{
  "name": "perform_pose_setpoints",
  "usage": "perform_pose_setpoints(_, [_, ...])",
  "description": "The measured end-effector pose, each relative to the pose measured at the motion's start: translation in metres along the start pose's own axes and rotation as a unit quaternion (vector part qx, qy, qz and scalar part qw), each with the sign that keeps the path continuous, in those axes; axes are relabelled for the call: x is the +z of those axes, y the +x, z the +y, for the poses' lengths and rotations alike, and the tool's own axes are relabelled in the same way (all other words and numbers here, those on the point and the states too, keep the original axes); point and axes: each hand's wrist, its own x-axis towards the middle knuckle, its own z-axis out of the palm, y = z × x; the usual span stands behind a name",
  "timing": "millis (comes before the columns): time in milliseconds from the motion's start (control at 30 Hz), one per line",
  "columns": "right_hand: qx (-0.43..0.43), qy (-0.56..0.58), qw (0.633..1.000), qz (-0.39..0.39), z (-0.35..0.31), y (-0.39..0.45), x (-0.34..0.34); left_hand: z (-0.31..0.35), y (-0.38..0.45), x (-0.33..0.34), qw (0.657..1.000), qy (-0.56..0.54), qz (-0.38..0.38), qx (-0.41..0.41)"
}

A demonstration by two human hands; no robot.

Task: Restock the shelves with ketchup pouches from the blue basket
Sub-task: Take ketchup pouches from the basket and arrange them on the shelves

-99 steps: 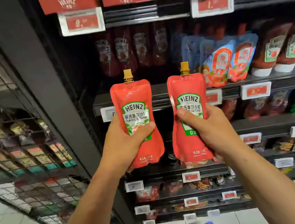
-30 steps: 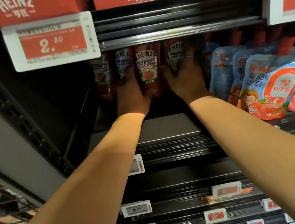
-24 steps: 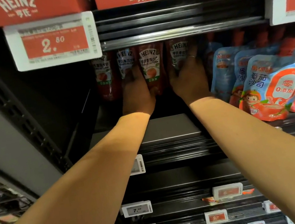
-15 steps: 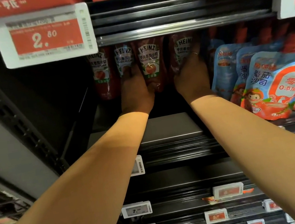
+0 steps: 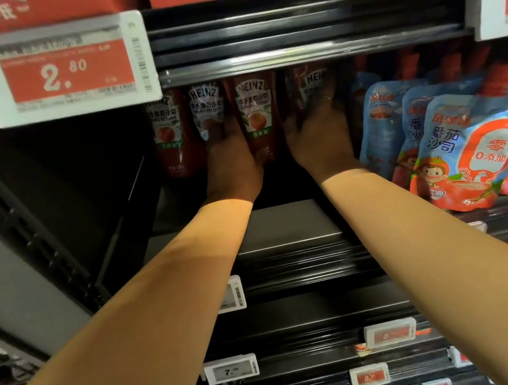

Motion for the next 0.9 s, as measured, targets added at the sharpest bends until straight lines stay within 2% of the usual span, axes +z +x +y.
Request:
perform_pose_setpoints(100, [-0.004, 0.002, 1.0, -0.017, 0.001, -0.002, 0.0, 0.0, 0.0, 0.003, 1.0, 0.004, -0.019, 0.016])
perform_pose_setpoints(267, [-0.021, -0.049, 0.999, -0.013, 0.0, -0.013, -0.004, -0.004, -0.002, -0.004, 0.999, -0.01, 0.031, 0.008])
perform_pose_setpoints(367, [-0.04, -0.075, 0.996, -0.008, -0.002, -0.023, -0.006, -0.012, -0.003, -0.015, 0.985, -0.035, 0.144, -0.086])
perform_pose_setpoints(433, [-0.028, -0.065, 0.997, -0.016, -0.006, -0.026, -0.005, -0.02, -0.002, -0.023, 0.968, -0.049, 0.18, -0.166])
perform_pose_setpoints(500, [-0.014, -0.067, 0.997, -0.031, -0.008, -0.028, -0.002, -0.026, -0.001, -0.026, 0.959, -0.08, 0.158, -0.223])
perform_pose_setpoints(600, [0.002, -0.084, 0.995, -0.046, -0.007, -0.024, 0.004, -0.028, 0.003, -0.023, 0.961, -0.095, 0.118, -0.232])
perform_pose_setpoints(900, [0.04, -0.078, 0.993, -0.074, -0.001, -0.015, 0.009, -0.037, 0.01, -0.015, 0.953, -0.119, 0.134, -0.244])
